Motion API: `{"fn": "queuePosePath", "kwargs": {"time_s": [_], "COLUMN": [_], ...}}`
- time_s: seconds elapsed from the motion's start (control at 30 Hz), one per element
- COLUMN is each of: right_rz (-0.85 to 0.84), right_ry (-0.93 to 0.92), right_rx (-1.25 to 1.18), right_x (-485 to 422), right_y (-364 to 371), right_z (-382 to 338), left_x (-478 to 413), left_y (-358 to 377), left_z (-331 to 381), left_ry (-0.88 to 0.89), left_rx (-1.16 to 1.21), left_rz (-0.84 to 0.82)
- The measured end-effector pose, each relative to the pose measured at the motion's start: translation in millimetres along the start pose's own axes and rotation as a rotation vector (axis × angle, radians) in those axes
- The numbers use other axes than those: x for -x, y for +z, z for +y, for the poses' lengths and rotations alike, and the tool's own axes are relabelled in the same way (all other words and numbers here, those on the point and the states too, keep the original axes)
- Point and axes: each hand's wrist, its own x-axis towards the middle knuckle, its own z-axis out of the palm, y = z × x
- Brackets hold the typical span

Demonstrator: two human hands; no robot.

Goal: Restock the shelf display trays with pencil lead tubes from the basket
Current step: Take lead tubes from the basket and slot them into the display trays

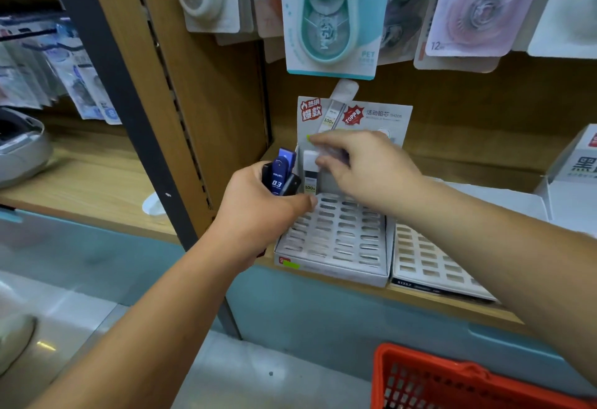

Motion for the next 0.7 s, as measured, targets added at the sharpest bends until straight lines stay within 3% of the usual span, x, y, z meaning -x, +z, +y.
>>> {"fn": "queuePosePath", "kwargs": {"time_s": [0.07,0.2,0.47,0.7], "right_rz": [0.04,-0.06,-0.018,0.099], "right_ry": [0.04,0.147,0.282,0.443], "right_rx": [-0.287,-0.727,-0.768,-1.032], "right_x": [7.8,37.1,70.4,95.8], "right_y": [-5.8,-22.2,-53.3,-90.8], "right_z": [1.5,6.0,52.3,105.0], "left_x": [2.0,0.1,-4.6,-12.1], "left_y": [4.1,26.7,88.1,131.1], "left_z": [3.1,10.9,31.1,64.0], "left_ry": [-0.004,0.009,-0.029,-0.102], "left_rx": [0.04,0.157,0.213,0.197], "left_rz": [-0.034,-0.123,-0.37,-0.479]}}
